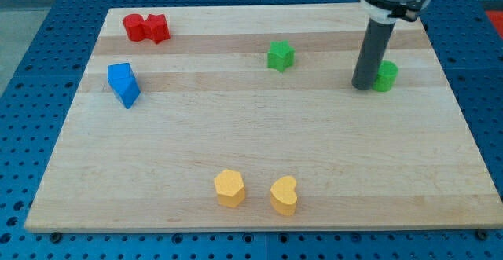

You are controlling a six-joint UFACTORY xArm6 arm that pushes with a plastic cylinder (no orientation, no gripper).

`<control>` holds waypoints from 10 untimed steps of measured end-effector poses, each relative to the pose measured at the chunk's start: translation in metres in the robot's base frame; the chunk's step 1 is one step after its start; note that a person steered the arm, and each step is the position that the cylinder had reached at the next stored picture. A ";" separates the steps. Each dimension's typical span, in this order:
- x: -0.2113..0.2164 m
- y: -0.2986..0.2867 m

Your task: Point your arm at the green star

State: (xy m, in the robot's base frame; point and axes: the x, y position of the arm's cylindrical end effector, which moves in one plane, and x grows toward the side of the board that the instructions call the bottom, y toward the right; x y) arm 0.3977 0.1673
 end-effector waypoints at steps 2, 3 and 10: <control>-0.001 0.005; 0.001 -0.025; -0.128 -0.207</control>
State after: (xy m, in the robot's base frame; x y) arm 0.2700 -0.0394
